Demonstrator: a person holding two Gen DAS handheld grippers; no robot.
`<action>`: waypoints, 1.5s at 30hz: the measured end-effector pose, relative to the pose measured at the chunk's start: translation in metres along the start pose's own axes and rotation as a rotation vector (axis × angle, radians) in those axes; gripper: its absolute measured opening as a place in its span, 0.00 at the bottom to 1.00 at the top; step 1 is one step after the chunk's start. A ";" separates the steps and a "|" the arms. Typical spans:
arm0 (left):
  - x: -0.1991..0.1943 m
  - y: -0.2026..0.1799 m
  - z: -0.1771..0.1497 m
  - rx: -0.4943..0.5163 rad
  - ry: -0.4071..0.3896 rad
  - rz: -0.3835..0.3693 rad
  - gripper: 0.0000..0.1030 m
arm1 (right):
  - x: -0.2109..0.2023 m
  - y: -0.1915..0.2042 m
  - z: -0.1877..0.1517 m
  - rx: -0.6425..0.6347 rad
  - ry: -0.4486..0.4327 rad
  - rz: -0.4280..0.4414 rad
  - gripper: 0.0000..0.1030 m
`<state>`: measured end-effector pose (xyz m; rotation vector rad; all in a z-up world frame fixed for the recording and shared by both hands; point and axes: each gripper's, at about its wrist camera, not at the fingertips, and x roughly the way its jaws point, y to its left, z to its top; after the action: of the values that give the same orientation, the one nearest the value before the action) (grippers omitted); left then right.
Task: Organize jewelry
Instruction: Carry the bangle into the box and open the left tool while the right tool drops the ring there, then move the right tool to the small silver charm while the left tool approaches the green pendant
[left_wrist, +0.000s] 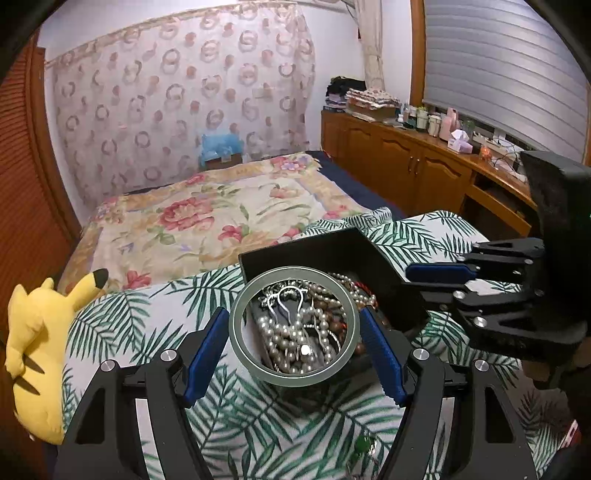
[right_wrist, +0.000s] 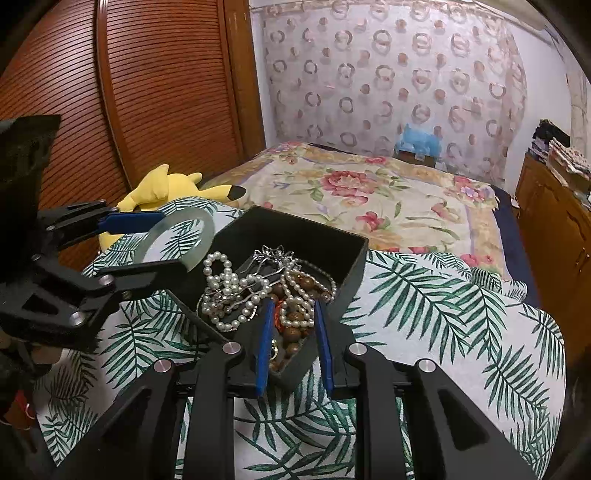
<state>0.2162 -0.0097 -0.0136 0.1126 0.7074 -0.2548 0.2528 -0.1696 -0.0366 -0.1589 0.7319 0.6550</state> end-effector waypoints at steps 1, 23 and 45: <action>0.004 -0.001 0.002 0.006 0.003 -0.002 0.67 | -0.001 -0.001 -0.001 0.007 -0.002 -0.003 0.23; 0.051 -0.014 0.020 0.037 0.066 -0.014 0.67 | -0.011 -0.022 -0.025 0.070 0.014 -0.039 0.29; -0.005 -0.005 -0.007 -0.038 0.027 -0.006 0.82 | -0.038 0.014 -0.039 0.024 0.007 -0.010 0.29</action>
<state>0.2067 -0.0118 -0.0152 0.0780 0.7389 -0.2458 0.2004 -0.1911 -0.0393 -0.1433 0.7450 0.6363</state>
